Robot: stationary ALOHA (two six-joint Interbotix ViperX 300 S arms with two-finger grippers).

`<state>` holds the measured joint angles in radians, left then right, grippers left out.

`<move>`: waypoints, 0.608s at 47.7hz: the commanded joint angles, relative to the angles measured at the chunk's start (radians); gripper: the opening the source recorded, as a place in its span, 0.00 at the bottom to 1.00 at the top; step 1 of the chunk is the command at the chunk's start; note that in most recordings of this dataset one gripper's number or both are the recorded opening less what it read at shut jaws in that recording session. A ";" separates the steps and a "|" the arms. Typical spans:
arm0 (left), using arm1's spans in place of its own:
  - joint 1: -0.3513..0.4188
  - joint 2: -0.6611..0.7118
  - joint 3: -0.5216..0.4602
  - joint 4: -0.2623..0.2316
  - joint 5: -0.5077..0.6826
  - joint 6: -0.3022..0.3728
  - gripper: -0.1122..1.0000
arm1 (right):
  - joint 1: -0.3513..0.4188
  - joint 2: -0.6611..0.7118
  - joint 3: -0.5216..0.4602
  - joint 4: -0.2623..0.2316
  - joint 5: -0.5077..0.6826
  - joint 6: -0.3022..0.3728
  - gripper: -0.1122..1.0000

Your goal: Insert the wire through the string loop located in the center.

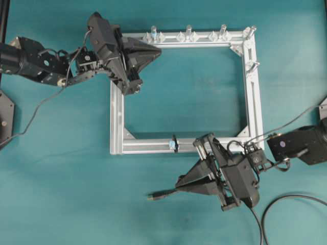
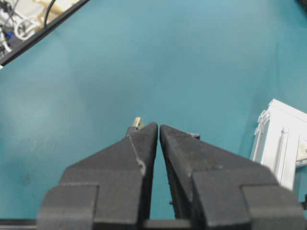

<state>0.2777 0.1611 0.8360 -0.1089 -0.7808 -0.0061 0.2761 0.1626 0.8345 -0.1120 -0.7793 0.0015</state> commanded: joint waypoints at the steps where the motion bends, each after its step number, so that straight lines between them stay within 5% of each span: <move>1: -0.025 -0.054 -0.032 0.041 0.052 0.003 0.23 | 0.002 -0.015 -0.018 0.000 -0.009 0.006 0.27; 8: -0.025 -0.094 -0.058 0.041 0.225 0.008 0.10 | 0.002 -0.015 -0.032 0.000 -0.009 0.023 0.10; 15: -0.031 -0.130 -0.069 0.043 0.322 0.006 0.10 | 0.003 -0.017 -0.040 -0.003 -0.009 0.023 0.10; 29: -0.064 -0.153 -0.054 0.041 0.331 0.002 0.10 | 0.009 -0.017 -0.044 -0.009 0.037 0.026 0.10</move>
<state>0.2240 0.0337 0.7885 -0.0706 -0.4464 -0.0061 0.2777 0.1641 0.8099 -0.1181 -0.7593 0.0261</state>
